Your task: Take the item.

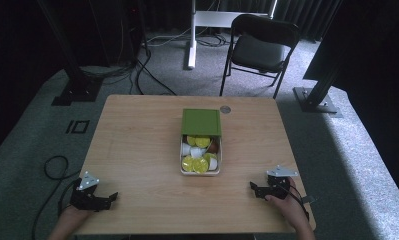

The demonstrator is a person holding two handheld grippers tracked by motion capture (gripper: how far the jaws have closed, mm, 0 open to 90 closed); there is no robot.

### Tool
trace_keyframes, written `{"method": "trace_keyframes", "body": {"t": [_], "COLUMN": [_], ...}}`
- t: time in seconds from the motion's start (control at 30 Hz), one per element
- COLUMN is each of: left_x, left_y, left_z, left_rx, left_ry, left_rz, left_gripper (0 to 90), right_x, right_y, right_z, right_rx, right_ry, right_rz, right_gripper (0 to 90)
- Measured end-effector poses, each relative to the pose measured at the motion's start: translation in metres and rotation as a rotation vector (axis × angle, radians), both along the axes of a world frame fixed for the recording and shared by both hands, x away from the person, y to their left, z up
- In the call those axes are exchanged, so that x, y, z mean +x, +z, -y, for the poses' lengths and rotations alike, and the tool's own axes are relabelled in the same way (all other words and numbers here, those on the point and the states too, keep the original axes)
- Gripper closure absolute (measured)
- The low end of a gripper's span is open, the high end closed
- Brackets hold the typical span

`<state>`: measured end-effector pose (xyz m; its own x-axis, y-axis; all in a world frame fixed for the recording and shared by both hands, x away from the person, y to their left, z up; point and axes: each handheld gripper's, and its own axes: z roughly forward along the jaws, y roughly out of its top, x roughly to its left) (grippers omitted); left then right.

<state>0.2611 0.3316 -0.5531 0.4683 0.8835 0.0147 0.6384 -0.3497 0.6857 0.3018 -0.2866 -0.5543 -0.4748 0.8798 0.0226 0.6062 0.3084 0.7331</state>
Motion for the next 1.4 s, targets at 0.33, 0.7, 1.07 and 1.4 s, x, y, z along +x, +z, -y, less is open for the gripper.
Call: {"method": "trace_keyframes", "body": {"t": [0.33, 0.7, 1.07, 1.4], "left_x": [0.0, 0.0, 0.0, 0.0], "left_y": [0.0, 0.0, 0.0, 0.0], "left_z": [0.0, 0.0, 0.0, 0.0], "left_rx": [0.001, 0.001, 0.001, 0.0], "left_ry": [-0.001, 0.0, 0.0, 0.0], "left_rz": [0.0, 0.0, 0.0, 0.0], "left_gripper": [0.5, 0.5, 0.5, 0.5], "right_x": [0.003, 0.011, 0.021, 0.027], "right_y": [0.022, 0.05, 0.088, 0.117], "right_z": [-0.007, -0.025, -0.042, -0.068], "right_rx": [0.004, 0.024, 0.044, 0.066], "right_ry": [0.003, 0.032, 0.076, 0.153], "right_rz": [0.042, 0.096, 0.161, 0.221], "right_gripper": [13.7, 13.6, 13.1, 13.1]}}
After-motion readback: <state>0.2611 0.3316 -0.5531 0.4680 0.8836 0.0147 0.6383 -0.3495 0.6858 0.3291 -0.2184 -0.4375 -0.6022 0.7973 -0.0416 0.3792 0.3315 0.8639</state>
